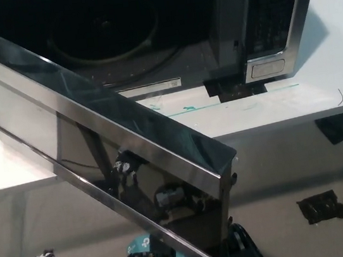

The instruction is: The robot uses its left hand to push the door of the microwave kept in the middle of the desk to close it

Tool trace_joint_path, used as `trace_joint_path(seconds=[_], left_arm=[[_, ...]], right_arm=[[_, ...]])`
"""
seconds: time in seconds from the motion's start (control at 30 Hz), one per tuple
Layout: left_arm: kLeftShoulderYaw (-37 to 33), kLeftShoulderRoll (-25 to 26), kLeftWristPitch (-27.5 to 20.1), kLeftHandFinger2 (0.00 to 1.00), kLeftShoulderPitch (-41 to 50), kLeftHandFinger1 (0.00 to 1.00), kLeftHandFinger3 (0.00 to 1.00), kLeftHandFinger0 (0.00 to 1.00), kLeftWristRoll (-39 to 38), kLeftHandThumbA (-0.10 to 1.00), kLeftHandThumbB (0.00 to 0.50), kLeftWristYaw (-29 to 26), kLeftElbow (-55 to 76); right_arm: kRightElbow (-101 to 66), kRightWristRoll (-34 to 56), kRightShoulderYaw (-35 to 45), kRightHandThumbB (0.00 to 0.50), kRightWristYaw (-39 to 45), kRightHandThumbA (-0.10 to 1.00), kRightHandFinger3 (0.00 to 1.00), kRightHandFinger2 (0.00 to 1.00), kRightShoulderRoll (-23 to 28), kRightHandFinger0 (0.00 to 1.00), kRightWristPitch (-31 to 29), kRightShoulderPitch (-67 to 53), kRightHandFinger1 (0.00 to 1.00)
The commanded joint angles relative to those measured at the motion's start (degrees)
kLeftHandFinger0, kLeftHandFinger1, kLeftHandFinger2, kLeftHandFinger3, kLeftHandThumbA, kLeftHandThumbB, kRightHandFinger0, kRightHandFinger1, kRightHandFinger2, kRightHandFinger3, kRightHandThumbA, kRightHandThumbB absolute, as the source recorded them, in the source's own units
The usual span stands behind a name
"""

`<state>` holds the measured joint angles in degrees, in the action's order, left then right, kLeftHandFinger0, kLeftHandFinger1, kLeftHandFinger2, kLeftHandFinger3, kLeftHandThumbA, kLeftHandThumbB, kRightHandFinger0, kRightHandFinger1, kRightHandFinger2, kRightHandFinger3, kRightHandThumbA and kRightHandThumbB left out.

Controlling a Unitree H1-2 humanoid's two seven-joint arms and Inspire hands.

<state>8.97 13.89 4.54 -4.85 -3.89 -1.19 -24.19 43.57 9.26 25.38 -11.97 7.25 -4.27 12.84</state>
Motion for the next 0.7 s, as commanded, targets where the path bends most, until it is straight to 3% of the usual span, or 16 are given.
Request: trace_joint_path(seconds=[0.0, 0.03, 0.07, 0.1, 0.2, 0.27, 0.37, 0.43, 0.47, 0.57, 0.6, 0.67], left_arm=[[-7.7, 10.0, 2.5, 0.8, 2.0, 0.67, 0.92, 0.59, 3.8, 0.34, 0.001, 12.8, 9.9], [-10.6, 13.2, 5.7, 0.75, 2.3, 0.65, 0.86, 0.57, 5.9, 0.35, 0.044, 14.4, 14.0], [-11.0, 13.5, 5.9, 0.75, 2.3, 0.65, 0.86, 0.57, 5.6, 0.35, 0.044, 14.2, 14.2], [-15.6, 19.7, 6.4, 0.64, 1.9, 0.56, 0.76, 0.45, 7.2, 0.29, 0.014, 20.6, 19.8], [-22.7, 28.0, 13.3, 0.57, -1.3, 0.46, 0.69, 0.39, 8.8, 0.24, 0.045, 28.1, 29.5], [-24.8, 30.8, 19.0, 0.53, -3.0, 0.4, 0.63, 0.34, 9.0, 0.14, 0.073, 29.2, 36.6], [-27.1, 34.8, 22.1, 0.49, -6.6, 0.39, 0.58, 0.33, 8.3, 0.05, 0.073, 31.8, 44.6], [-27.7, 36.6, 22.4, 0.45, -8.3, 0.36, 0.54, 0.3, 7.3, -0.03, 0.084, 33.6, 47.4], [-27.5, 37.7, 22.4, 0.41, -9.4, 0.32, 0.52, 0.24, 6.7, -0.1, 0.115, 34.4, 50.1], [-27.0, 39.3, 22.4, 0.37, -11.0, 0.28, 0.47, 0.19, 6.3, -0.1, 0.152, 34.7, 54.9], [-26.3, 39.8, 22.4, 0.44, -11.7, 0.37, 0.46, 0.28, 5.6, -0.1, 0.146, 34.1, 58.8], [-25.9, 40.1, 22.4, 0.43, -12.1, 0.36, 0.47, 0.28, 4.9, -0.1, 0.142, 33.8, 60.5]], right_arm=[[-1.2, 1.2, -0.1, 0.107, -0.7, 0.24, 0.9, 0.76, 0.8, 0.56, -2.2, 1.3, 0.69], [-0.9, 1.1, -0.1, 0.097, -0.8, 0.23, 0.9, 0.77, 0.8, 0.59, -2.2, 1.4, 0.71], [-0.9, 1.1, -0.2, 0.097, -0.8, 0.23, 0.9, 0.77, 0.8, 0.59, -2.2, 1.4, 0.72], [-0.8, 1.2, -0.2, 0.094, -0.6, 0.22, 0.86, 0.76, 0.8, 0.58, -2.3, 1.2, 0.7], [-1.1, 1.3, 0.1, 0.096, -0.8, 0.19, 0.81, 0.72, 0.8, 0.53, -2.2, 1.1, 0.62], [-1.0, 1.4, 0.0, 0.096, -0.2, 0.21, 0.83, 0.71, 0.9, 0.54, -2.6, 1.0, 0.63], [-0.1, 1.6, 0.2, 0.096, -0.3, 0.19, 0.81, 0.73, 1.0, 0.56, -2.9, 1.3, 0.64], [-0.4, 1.7, 0.2, 0.095, -0.4, 0.19, 0.81, 0.74, 0.9, 0.57, -2.4, 1.3, 0.65], [-0.2, 1.3, 0.0, 0.097, -0.6, 0.21, 0.82, 0.74, 1.1, 0.56, -2.5, 1.3, 0.64], [0.0, 1.8, 0.3, 0.095, -0.3, 0.2, 0.83, 0.73, 1.1, 0.56, -2.5, 1.4, 0.63], [-0.4, 1.8, 0.3, 0.088, -0.2, 0.19, 0.82, 0.73, 0.9, 0.57, -2.4, 1.0, 0.63], [0.1, 1.6, 0.2, 0.089, -0.3, 0.19, 0.82, 0.72, 1.0, 0.57, -2.8, 1.1, 0.63]])
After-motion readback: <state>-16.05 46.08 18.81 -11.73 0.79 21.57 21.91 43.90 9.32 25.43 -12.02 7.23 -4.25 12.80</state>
